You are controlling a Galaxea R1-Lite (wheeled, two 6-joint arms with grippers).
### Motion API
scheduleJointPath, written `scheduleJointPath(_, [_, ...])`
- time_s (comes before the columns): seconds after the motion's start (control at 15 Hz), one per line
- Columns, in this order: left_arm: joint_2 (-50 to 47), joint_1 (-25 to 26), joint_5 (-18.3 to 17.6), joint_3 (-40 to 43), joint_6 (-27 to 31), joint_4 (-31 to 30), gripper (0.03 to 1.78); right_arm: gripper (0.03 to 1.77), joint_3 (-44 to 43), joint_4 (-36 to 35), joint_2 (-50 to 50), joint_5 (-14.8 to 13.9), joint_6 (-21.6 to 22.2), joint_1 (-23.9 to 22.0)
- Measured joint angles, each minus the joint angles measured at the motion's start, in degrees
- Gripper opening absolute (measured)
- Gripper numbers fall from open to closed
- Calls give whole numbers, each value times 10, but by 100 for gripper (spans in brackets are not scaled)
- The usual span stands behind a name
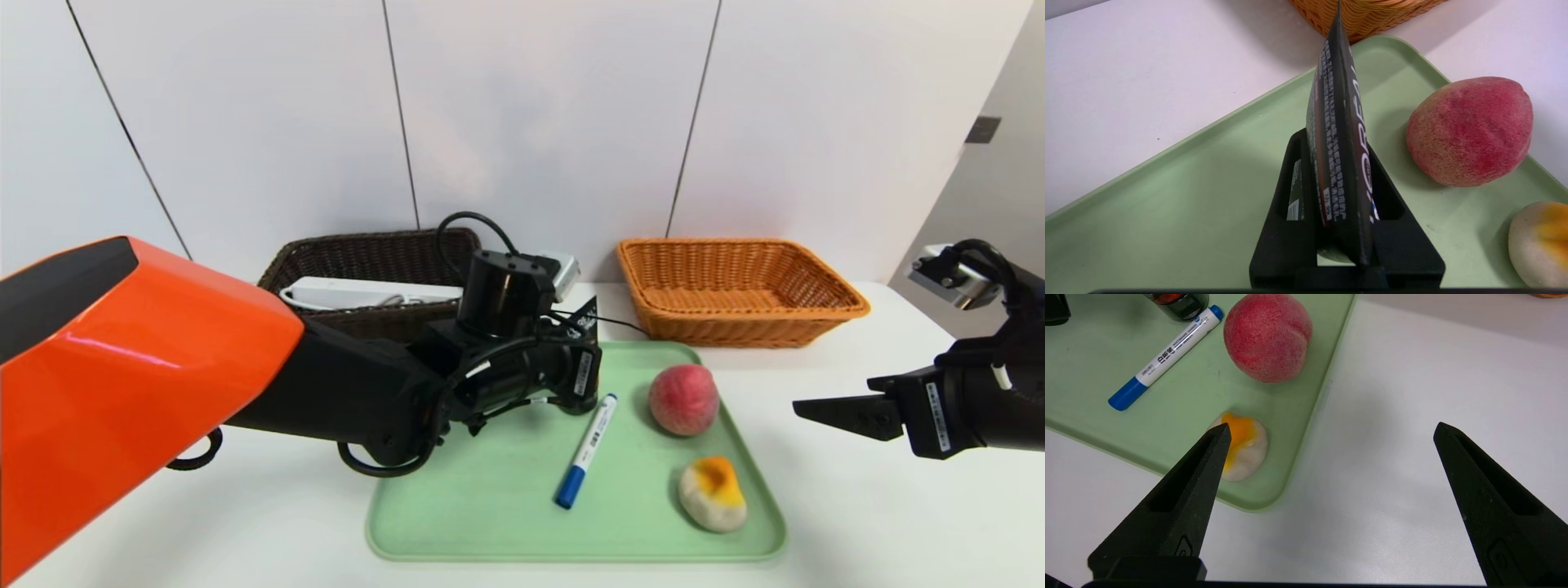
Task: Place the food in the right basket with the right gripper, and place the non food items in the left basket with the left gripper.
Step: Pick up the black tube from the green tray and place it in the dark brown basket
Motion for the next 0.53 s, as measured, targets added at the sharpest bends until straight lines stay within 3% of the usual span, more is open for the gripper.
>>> scheduleJointPath(0.27, [-38, 0, 0, -1, 0, 23, 30, 171, 5, 1, -1, 1, 0, 0])
scheduleJointPath(0.53, [-93, 11, 2, -47, 7, 103, 30, 171, 13, 0, -4, -1, 1, 0])
